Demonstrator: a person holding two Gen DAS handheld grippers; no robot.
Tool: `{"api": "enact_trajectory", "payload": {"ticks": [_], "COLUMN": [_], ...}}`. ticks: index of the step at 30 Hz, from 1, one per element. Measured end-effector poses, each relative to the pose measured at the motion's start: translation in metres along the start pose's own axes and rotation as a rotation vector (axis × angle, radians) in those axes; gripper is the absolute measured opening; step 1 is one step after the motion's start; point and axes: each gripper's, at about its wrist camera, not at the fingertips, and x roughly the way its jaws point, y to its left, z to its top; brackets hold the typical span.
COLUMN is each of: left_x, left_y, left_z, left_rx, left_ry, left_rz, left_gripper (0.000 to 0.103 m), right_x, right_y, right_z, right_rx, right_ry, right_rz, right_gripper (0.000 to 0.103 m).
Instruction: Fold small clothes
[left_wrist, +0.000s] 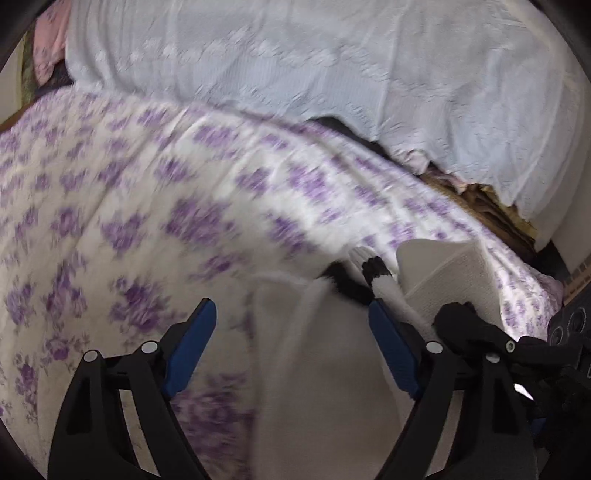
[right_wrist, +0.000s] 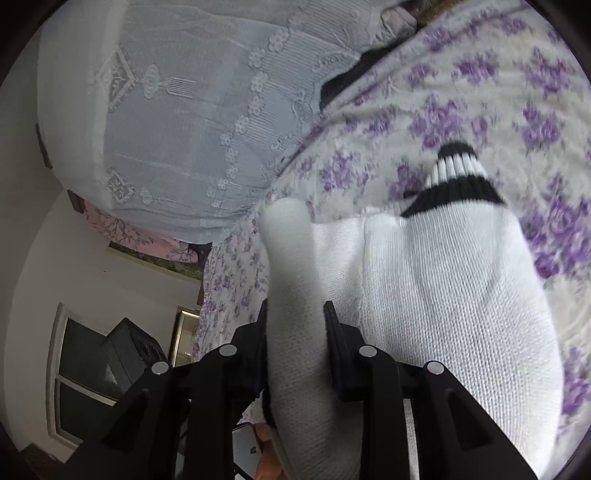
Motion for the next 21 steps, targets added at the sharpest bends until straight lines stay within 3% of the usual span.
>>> {"api": "enact_trajectory", "payload": {"ticks": [3,6,9,12,17,20,21], "left_x": [0.024,0.016,0.021,0.018,0.015,0.01,0.008], "left_y": [0.031,0.039,0.053,0.061,0.06,0.054,0.051], "left_z": [-0.005,0.002,0.005,0.005,0.003,0.004,0.004], "left_rx": [-0.081,-0.101,-0.155,-0.187,-0.192,-0.151,-0.133], "left_ry": [0.096,0.071,0.101,0.096,0.096,0.084,0.074], "left_rz": [-0.076,-0.134,-0.22,-0.261,-0.244,-0.206,-0.189], "left_gripper": [0.082,0.083,0.088,0.089,0.09,0.091,0.091], "right_x": [0.023,0.023,0.026,0.02,-0.019,-0.051,-0.061], "right_y": [-0.012,-0.005,0.0,0.005,0.018,0.022,0.023], "right_z": [-0.012,-0.012,-0.009,-0.008,-0.017,-0.034,-0.043], "right_rx": [0.005,-0.004,-0.006,-0.024,-0.148,-0.301,-0.361], "right_ry": [0.008,-0.002,0.035,0.07,0.095,0.057,0.031], "right_rz": [-0.006,0.021,0.046,0.078,0.138,0.054,0.005], "right_gripper": [0.029,0.043,0.051,0.055,0.059,0.057,0.049]}}
